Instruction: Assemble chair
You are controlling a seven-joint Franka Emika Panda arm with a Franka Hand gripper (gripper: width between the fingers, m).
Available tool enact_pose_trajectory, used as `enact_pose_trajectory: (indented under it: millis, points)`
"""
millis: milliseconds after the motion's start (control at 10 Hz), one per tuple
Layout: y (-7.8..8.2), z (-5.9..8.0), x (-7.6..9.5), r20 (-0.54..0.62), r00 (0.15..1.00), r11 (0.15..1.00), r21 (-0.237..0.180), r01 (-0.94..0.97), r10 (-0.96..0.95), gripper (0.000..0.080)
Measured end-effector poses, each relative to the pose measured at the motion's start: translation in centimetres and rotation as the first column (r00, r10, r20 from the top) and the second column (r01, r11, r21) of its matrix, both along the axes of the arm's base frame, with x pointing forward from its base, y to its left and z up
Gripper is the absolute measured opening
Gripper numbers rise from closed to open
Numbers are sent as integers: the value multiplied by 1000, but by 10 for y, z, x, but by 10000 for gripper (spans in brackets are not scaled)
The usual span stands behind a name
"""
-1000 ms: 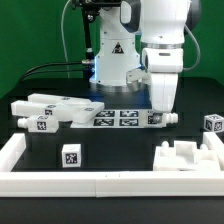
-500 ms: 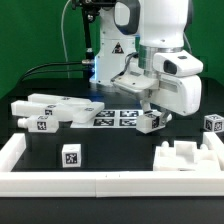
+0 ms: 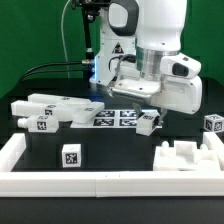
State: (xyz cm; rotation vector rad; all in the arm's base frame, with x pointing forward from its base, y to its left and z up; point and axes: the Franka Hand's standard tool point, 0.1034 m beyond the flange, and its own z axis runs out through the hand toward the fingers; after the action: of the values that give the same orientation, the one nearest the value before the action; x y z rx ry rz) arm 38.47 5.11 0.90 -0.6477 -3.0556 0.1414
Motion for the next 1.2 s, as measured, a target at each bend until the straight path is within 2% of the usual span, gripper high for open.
enact_pose_trajectory:
  millis: [100,200,300,400,500,600,900,1000,1200]
  points:
    - [-2,0,0,-14,999,999,-5,-51,50,284]
    - [-3,0,1,-11,1000,1000,-6,-22,22,284]
    - [-3,0,0,-8,1000,1000,-8,16,-16,404]
    - [-4,1,2,-3,999,999,-13,52,-52,404]
    - [-3,10,10,25,984,984,-25,177,-176,541]
    - [-1,20,19,60,951,952,-28,306,-304,627]
    - [15,31,34,132,758,766,16,643,-639,648]
    - [12,31,35,128,778,785,15,619,-615,648]
    - [13,30,35,134,662,671,31,741,-738,649]
